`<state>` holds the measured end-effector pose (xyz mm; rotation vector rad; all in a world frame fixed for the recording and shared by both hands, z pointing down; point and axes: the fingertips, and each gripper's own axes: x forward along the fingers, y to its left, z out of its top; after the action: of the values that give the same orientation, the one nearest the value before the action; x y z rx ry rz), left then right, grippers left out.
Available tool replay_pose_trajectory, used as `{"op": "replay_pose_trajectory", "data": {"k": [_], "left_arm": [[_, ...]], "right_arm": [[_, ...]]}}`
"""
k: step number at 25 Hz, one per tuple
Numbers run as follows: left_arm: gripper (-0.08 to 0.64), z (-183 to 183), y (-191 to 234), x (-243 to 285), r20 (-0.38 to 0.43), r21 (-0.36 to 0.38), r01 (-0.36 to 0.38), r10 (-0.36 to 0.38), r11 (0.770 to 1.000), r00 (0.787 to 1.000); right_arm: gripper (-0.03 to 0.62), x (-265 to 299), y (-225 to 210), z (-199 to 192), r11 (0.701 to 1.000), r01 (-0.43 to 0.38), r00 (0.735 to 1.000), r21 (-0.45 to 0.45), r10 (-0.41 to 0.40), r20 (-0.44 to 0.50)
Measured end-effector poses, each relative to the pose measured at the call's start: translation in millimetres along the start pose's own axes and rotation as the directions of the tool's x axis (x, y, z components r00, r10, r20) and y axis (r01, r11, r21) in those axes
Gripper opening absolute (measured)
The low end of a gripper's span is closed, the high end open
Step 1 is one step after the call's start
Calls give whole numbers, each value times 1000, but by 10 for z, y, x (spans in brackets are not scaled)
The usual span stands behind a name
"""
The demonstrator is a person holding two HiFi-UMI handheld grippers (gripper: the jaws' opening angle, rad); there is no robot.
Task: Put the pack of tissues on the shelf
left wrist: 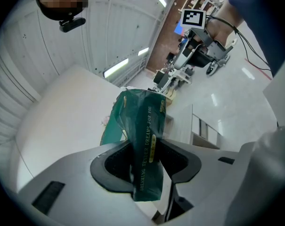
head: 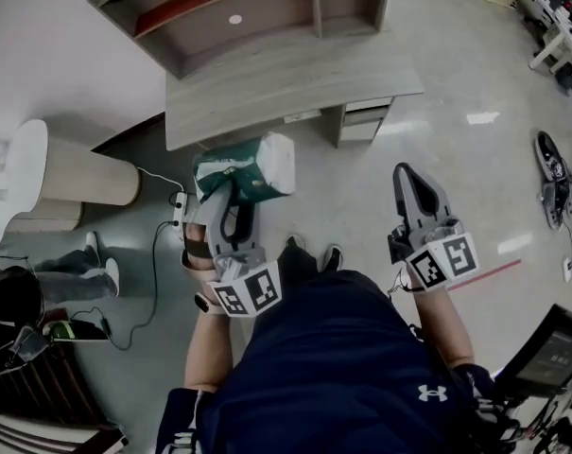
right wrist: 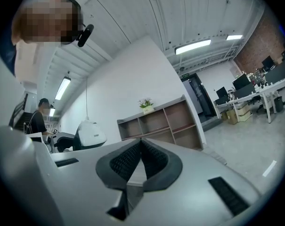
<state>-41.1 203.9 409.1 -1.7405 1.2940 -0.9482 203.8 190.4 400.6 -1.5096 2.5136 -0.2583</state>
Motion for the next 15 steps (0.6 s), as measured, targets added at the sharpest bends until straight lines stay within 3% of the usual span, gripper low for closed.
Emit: {"op": "replay_pose_trajectory", "data": {"k": [7,13,15], "left_arm": [[187,-403,-18,214,-61,-15,13,-14,1000,998],[187,-649,67,669,-66,95,-23,30,995,997],[187,-705,70,836,-57,95,-22,28,995,998]], "right_arm": [[9,202,-113,-199,1000,24,997,0,-24,-77],[9,608,-220,-292,999,49,994,-16,-50,-98],[9,737,-266,-296,998,59,993,-25,-62,-102]]}}
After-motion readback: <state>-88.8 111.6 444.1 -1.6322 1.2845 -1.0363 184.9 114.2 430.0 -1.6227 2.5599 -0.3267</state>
